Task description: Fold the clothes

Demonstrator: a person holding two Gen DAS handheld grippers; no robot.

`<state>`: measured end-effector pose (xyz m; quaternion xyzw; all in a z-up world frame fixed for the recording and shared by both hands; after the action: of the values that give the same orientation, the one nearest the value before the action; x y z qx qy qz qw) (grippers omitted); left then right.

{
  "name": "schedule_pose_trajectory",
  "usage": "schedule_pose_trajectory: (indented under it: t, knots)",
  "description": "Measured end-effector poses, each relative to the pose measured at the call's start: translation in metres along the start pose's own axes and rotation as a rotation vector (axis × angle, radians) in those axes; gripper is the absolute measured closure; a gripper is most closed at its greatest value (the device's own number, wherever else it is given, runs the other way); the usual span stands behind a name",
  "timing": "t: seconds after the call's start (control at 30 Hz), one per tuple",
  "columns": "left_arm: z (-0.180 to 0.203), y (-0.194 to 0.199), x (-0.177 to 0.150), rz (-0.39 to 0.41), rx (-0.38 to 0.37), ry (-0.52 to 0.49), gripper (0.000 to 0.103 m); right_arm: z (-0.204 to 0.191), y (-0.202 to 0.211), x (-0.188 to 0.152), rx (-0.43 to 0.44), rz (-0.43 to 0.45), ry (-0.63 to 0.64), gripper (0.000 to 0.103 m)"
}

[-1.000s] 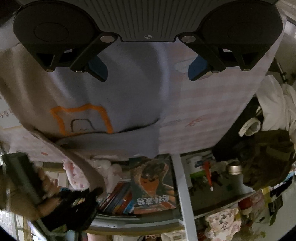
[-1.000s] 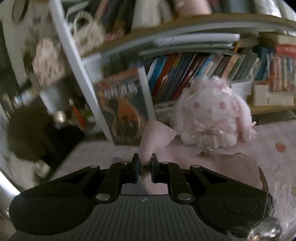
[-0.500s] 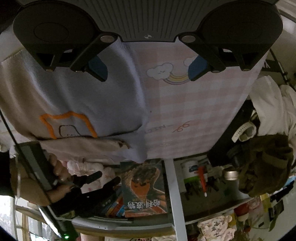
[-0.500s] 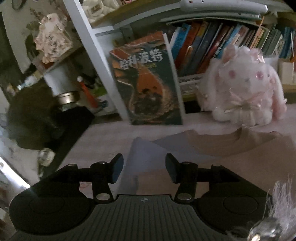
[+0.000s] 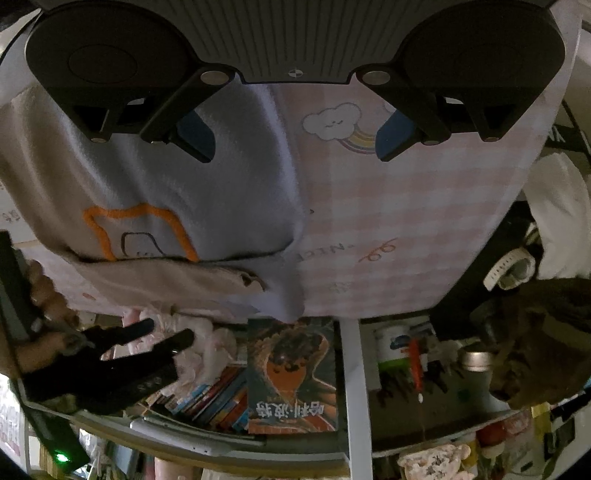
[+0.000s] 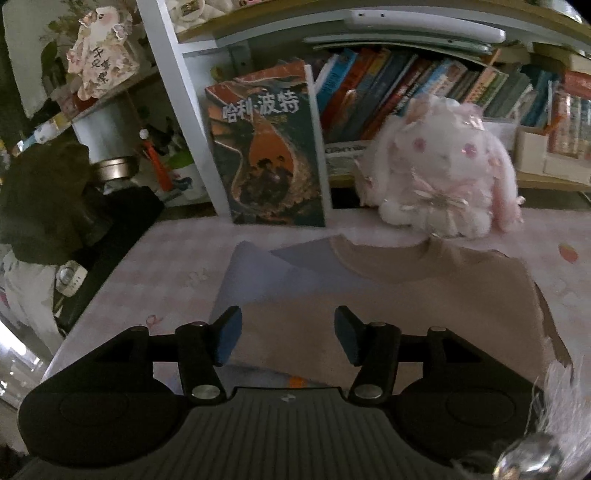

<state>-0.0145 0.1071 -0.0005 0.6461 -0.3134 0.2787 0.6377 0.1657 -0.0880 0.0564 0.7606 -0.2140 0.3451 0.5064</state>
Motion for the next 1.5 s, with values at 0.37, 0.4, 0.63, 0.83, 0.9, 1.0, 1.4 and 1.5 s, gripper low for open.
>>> schedule_pose_trajectory:
  t: [0.37,0.4,0.63,0.83,0.9,1.0,1.4,1.5]
  knots:
    - [-0.004,-0.01,0.001,-0.031,-0.025,0.04,0.007,0.027,0.027,-0.036,-0.126,-0.076,-0.03,0.046]
    - [-0.005,-0.011,0.001,-0.033,-0.025,0.046,0.007,0.029,0.029,-0.04,-0.133,-0.081,-0.033,0.046]
    - [-0.006,-0.014,-0.003,-0.072,-0.053,0.102,0.011,0.04,0.043,-0.056,-0.173,-0.108,-0.039,0.046]
    - [-0.01,-0.019,-0.011,-0.13,-0.052,0.136,0.042,0.052,0.08,-0.091,-0.209,-0.111,-0.009,0.047]
    - [-0.012,-0.021,-0.014,-0.15,-0.053,0.151,0.045,0.063,0.097,-0.11,-0.244,-0.119,0.002,0.05]
    - [-0.011,-0.02,-0.016,-0.155,-0.041,0.169,0.049,0.082,0.121,-0.135,-0.287,-0.131,-0.028,0.057]
    - [0.002,-0.022,-0.013,-0.174,-0.054,0.227,0.095,0.114,0.143,-0.172,-0.244,-0.19,-0.116,0.079]
    - [0.007,-0.02,-0.01,-0.162,-0.035,0.218,0.099,0.118,0.142,-0.171,-0.213,-0.2,-0.119,0.098]
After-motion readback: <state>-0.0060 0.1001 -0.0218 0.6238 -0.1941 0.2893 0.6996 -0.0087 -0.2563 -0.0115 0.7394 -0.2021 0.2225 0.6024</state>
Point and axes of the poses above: each gripper's, at about its wrist camera, not at the fingertips, and y roughly against the way its jaws point, z to its right, x to its top, the point moved 1 cm from there along -y, roughly the way its jaws point, and after that the axes turned 1 degree about x, right-handed, at the moved point
